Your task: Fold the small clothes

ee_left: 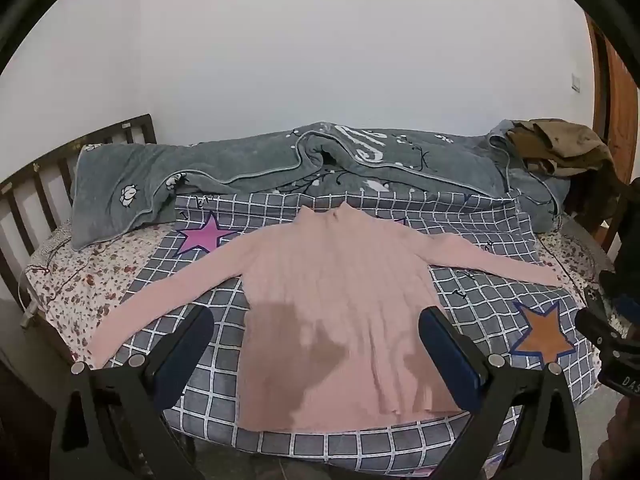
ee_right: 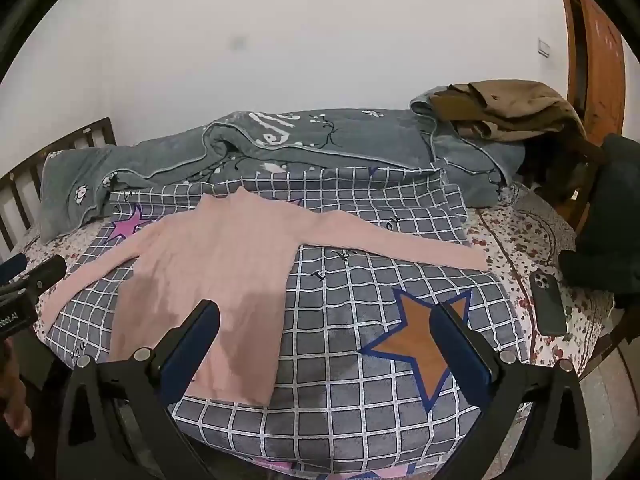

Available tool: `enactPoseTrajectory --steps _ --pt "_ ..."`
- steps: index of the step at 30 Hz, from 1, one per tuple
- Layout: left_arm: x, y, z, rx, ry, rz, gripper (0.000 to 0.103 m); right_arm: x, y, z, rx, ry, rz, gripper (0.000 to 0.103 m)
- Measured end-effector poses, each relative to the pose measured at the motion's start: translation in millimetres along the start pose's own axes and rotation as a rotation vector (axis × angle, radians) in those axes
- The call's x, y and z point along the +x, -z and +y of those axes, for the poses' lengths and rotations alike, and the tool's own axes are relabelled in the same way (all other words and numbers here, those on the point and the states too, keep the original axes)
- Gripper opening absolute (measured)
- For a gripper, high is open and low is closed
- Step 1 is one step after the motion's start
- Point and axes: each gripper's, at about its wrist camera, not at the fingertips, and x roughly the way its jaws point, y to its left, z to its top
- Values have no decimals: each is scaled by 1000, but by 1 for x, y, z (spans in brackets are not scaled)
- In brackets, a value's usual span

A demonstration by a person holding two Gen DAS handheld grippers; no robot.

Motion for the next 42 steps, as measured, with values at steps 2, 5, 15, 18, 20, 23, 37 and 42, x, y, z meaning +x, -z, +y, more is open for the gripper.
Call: enactPoseTrajectory --steps 2,5,15,18,20,23,37,42 --pt "-1 -1 0 3 2 0 103 -1 0 0 4 -4 -1 103" --pt "0 -1 -2 6 3 3 103 -2 -1 3 8 -8 0 103" --pt "0 -1 -6 20 12 6 103 -6 -2 0 17 -24 -2 103" --pt "0 -4 -7 26 14 10 103 -7 -1 1 17 -23 -5 103" --pt "0 -4 -7 27 14 11 103 -7 -1 0 18 -25 -8 103" --pt "1 -4 -8 23 13 11 103 -7 -1 0 21 -28 -7 103" --pt "0 -3 -11 23 15 13 103 -8 -1 4 18 -35 -9 103" --pt "-1 -4 -11 22 19 11 103 -8 -2 6 21 -37 -9 103"
